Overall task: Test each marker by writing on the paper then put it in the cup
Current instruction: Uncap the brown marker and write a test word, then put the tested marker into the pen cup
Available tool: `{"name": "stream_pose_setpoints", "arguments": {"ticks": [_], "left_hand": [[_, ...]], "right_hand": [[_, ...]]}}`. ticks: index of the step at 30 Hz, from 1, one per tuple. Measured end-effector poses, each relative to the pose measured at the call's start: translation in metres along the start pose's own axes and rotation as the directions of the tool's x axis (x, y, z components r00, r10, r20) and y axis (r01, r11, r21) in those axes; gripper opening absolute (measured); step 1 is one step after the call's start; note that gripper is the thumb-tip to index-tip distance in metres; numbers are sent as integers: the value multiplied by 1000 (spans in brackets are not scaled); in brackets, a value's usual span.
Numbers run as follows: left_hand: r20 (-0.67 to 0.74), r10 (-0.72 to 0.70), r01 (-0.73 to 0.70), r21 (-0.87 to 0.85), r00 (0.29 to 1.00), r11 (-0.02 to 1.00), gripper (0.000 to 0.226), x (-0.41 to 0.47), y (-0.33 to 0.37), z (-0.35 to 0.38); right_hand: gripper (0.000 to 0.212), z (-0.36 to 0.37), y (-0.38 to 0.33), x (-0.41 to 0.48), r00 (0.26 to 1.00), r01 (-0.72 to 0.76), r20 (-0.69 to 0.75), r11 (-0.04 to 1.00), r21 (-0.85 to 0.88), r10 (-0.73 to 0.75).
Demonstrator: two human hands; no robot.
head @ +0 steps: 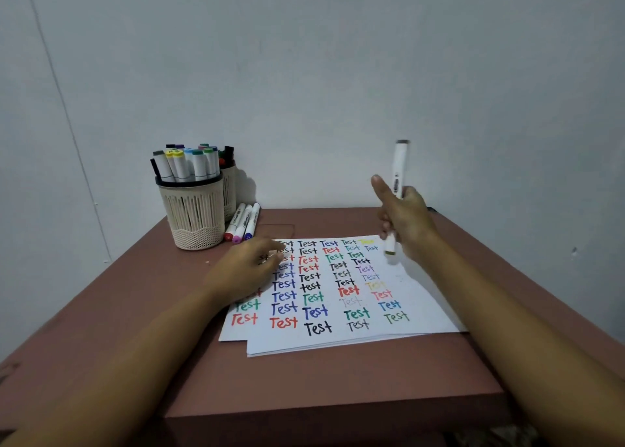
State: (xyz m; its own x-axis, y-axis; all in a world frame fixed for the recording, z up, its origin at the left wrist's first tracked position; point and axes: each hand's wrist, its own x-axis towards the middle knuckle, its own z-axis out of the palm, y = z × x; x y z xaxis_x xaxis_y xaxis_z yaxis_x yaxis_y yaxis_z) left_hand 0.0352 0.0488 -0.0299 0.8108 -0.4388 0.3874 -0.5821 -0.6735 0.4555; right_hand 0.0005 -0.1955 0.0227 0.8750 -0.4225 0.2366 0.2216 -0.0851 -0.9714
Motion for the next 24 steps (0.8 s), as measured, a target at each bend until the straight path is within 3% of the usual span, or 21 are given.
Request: {"name": "stream_pose_setpoints", "arguments": {"ticks": [3, 5, 8, 13, 17, 20, 23, 24], "left_hand": [[61, 9, -13, 55, 998, 998, 35, 1, -1, 1], [80, 21, -27, 81, 997, 996, 32, 2, -2, 1], [90, 31, -40, 93, 995, 995, 29, 3, -4, 3], [89, 30, -37, 81, 996, 996, 27, 5, -7, 5], [79, 32, -38, 81, 996, 996, 27, 6, -8, 5], [88, 27, -35, 82, 996, 996, 27, 5, -7, 5], [98, 23, -31, 87, 995, 996, 28, 5, -7, 4], [99, 22, -31, 86, 995, 996, 28, 5, -6, 4]], "right_hand": [[35, -19, 0, 22, 1000, 12, 17, 897, -441, -4], [24, -32, 4, 37, 999, 1, -40, 791, -612, -33], [24, -53, 19, 56, 992, -56, -112, 618, -784, -53], [20, -75, 54, 68, 983, -91, -151, 430, -898, -108], [19, -77, 67, 69, 984, -8, -48, 227, -974, -172], [30, -77, 74, 74, 984, -6, -40, 190, -982, -172], [15, -77, 74, 72, 982, -16, -44, 151, -988, -185], [27, -78, 74, 73, 979, -29, -56, 139, -990, -195]]}}
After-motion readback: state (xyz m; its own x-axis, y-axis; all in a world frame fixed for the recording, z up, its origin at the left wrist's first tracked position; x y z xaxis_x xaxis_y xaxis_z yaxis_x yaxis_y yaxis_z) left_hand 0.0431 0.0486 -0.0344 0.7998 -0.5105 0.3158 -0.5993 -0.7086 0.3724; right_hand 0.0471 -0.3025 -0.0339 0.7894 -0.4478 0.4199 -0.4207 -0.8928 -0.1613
